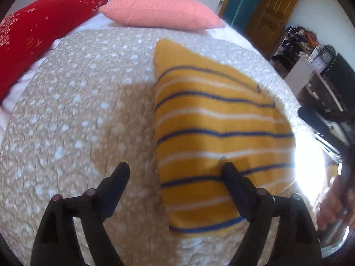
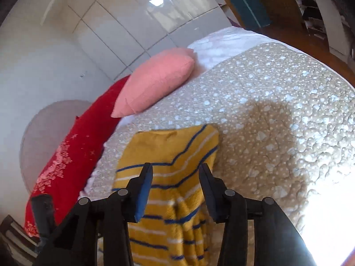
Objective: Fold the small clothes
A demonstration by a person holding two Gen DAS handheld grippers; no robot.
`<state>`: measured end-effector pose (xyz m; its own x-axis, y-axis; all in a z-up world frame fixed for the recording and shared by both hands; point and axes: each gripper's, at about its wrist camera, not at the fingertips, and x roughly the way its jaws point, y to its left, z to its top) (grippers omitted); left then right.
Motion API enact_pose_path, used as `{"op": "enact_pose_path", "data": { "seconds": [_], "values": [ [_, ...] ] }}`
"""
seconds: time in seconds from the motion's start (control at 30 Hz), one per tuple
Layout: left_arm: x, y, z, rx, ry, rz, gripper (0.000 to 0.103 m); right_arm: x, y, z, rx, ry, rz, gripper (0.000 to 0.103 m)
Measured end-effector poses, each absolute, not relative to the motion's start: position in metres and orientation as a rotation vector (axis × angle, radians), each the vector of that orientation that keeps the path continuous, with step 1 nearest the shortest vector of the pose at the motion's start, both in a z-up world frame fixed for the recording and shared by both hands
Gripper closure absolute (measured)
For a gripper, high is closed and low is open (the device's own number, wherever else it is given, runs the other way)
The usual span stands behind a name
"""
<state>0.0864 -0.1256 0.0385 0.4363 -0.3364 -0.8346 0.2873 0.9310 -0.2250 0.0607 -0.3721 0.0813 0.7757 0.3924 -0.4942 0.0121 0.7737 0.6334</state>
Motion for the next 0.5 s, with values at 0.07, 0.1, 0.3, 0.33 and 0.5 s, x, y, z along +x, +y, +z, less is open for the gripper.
{"op": "enact_pose_path", "data": {
  "seconds": [0.07,0.1,0.3,0.33,0.5],
  "values": [
    [0.082,-0.120,0.032,-0.088,1.068,-0.387,0.018,0.053,-0.358,0.069,0.653,0.725,0.293,0.059],
    [0.078,-0.114,0.034,-0.125,1.068,-0.382,0.018,0.054,-0.351,0.058,0.626,0.775,0.272,0.059],
    [0.012,-0.080,0.095,-0.134,0.839,-0.308,0.018,0.031,-0.351,0.050,0.587,0.826,0.179,0.056],
    [-0.005,-0.076,0.110,-0.107,0.772,-0.268,0.015,0.017,-0.349,0.060,0.586,0.795,0.192,0.053],
    [-0.077,-0.066,0.161,0.002,0.464,-0.099,0.000,-0.060,-0.323,0.107,0.524,0.627,0.226,0.036]
  ]
}}
